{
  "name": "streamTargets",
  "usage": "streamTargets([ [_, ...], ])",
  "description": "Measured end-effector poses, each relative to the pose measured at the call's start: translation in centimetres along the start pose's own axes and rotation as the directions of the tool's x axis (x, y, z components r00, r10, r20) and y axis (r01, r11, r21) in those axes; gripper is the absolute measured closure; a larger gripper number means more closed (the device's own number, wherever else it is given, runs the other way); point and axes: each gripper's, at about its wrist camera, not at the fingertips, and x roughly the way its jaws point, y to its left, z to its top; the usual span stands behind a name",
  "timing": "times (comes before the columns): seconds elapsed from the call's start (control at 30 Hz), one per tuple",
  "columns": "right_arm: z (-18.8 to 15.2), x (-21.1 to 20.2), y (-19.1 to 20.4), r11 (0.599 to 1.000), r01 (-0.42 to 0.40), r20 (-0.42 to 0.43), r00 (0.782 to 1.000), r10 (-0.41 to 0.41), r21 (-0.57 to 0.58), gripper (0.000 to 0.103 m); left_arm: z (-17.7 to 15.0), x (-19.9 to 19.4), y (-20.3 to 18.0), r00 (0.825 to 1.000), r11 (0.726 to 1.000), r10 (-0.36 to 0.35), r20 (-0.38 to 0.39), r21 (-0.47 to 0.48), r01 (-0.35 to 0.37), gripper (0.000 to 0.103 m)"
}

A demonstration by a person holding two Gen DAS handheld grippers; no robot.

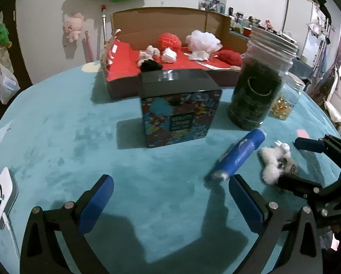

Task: Organize soft objects
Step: 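Grasp the blue foam roll with the left tool while the right tool grasps the white plush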

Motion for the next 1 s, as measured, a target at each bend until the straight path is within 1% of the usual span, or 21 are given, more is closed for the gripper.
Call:
streamTargets([
  [0.07, 0.0, -0.3, -0.4, 1.000, 0.011, 0.001, 1.000, -0.011, 0.004, 0.011, 0.1, 0.0, -0.4, 1.000, 1.000, -0.020, 0.002, 0.008, 0.019, 0.000],
  [0.2, -0.2, -1.1, -3.2, 0.995, 0.078, 0.017, 0.997, -0.079, 0.065, 0.011, 0.3, 0.1, -1.2, 0.998, 0.998, -0.056, -0.002, 0.030, 0.056, 0.000],
  [0.27, -0.4, -1.6, -4.5, 0.992, 0.071, 0.024, 0.997, -0.073, 0.100, 0.011, 0.5, 0.4, -1.8, 0.997, 0.996, -0.073, -0.003, 0.048, 0.073, 0.000],
  [0.33, -0.4, -2.0, -5.0, 0.994, 0.038, 0.036, 0.998, -0.042, 0.105, 0.011, 0.7, 0.6, -2.4, 0.996, 0.993, -0.091, -0.006, 0.070, 0.091, 0.004],
  [0.4, -0.3, -2.2, -4.8, 0.997, -0.003, 0.051, 0.999, -0.001, 0.079, 0.011, 0.9, 1.0, -3.0, 0.992, 0.987, -0.125, -0.020, 0.095, 0.127, 0.012],
  [0.43, -0.2, -2.2, -4.6, 0.998, -0.021, 0.049, 0.999, 0.018, 0.059, 0.011, 1.1, 1.3, -3.3, 0.990, 0.984, -0.139, -0.031, 0.106, 0.142, 0.014],
  [0.47, -0.1, -2.1, -4.3, 0.999, -0.039, 0.045, 0.998, 0.037, 0.033, 0.011, 1.1, 1.4, -3.6, 0.989, 0.982, -0.146, -0.036, 0.114, 0.149, 0.019],
  [0.5, 0.1, -1.9, -4.0, 0.998, -0.055, 0.041, 0.998, 0.055, 0.005, 0.011, 1.2, 1.6, -3.9, 0.988, 0.980, -0.147, -0.039, 0.127, 0.150, 0.025],
  [0.53, 0.2, -1.6, -3.5, 0.998, -0.061, 0.034, 0.998, 0.062, -0.016, 0.011, 1.3, 1.8, -4.2, 0.989, 0.978, -0.144, -0.041, 0.143, 0.149, 0.027],
  [0.57, 0.3, -1.3, -3.2, 0.997, -0.062, 0.021, 0.998, 0.063, -0.039, 0.011, 1.4, 1.9, -4.6, 0.989, 0.976, -0.141, -0.038, 0.165, 0.146, 0.032],
  [0.6, 0.5, -0.9, -2.8, 0.996, -0.065, 0.009, 0.998, 0.066, -0.058, 0.013, 1.4, 2.0, -5.0, 0.989, 0.973, -0.144, -0.034, 0.180, 0.148, 0.040],
  [0.63, 0.6, -0.6, -2.6, 0.995, -0.071, -0.004, 0.997, 0.071, -0.071, 0.019, 1.4, 2.0, -5.3, 0.987, 0.968, -0.156, -0.030, 0.193, 0.159, 0.045],
  [0.67, 0.7, -0.3, -2.3, 0.993, -0.083, -0.013, 0.997, 0.083, -0.083, 0.038, 1.4, 1.9, -5.6, 0.984, 0.963, -0.177, -0.029, 0.203, 0.179, 0.056],
  [0.7, 0.7, -0.2, -2.1, 0.992, -0.088, -0.013, 0.996, 0.087, -0.094, 0.046, 1.4, 1.9, -5.9, 0.980, 0.958, -0.196, -0.031, 0.207, 0.198, 0.070],
  [0.73, 0.8, -0.2, -2.0, 0.991, -0.086, -0.008, 0.996, 0.086, -0.103, 0.049, 1.4, 1.8, -6.0, 0.978, 0.956, -0.206, -0.031, 0.209, 0.208, 0.071],
  [0.8, 0.7, -0.4, -1.7, 0.989, -0.091, 0.007, 0.996, 0.092, -0.119, 0.059, 1.4, 1.5, -6.3, 0.975, 0.953, -0.222, -0.027, 0.206, 0.223, 0.075],
  [0.87, 0.7, -1.0, -1.7, 0.987, -0.102, 0.042, 0.993, 0.107, -0.123, 0.066, 1.6, 1.1, -6.3, 0.966, 0.948, -0.257, -0.022, 0.191, 0.256, 0.076],
  [0.9, 0.7, -1.4, -1.7, 0.987, -0.102, 0.054, 0.993, 0.109, -0.123, 0.069, 1.7, 0.9, -6.4, 0.965, 0.947, -0.261, -0.018, 0.188, 0.260, 0.077],
  [0.97, 0.8, -2.1, -2.0, 0.987, -0.122, 0.069, 0.989, 0.129, -0.108, 0.082, 2.0, 0.3, -6.6, 0.966, 0.949, -0.259, 0.000, 0.189, 0.254, 0.077],
  [1.0, 0.9, -2.3, -2.1, 0.987, -0.123, 0.078, 0.988, 0.131, -0.100, 0.086, 2.1, 0.0, -6.6, 0.963, 0.946, -0.268, 0.007, 0.189, 0.262, 0.077],
])
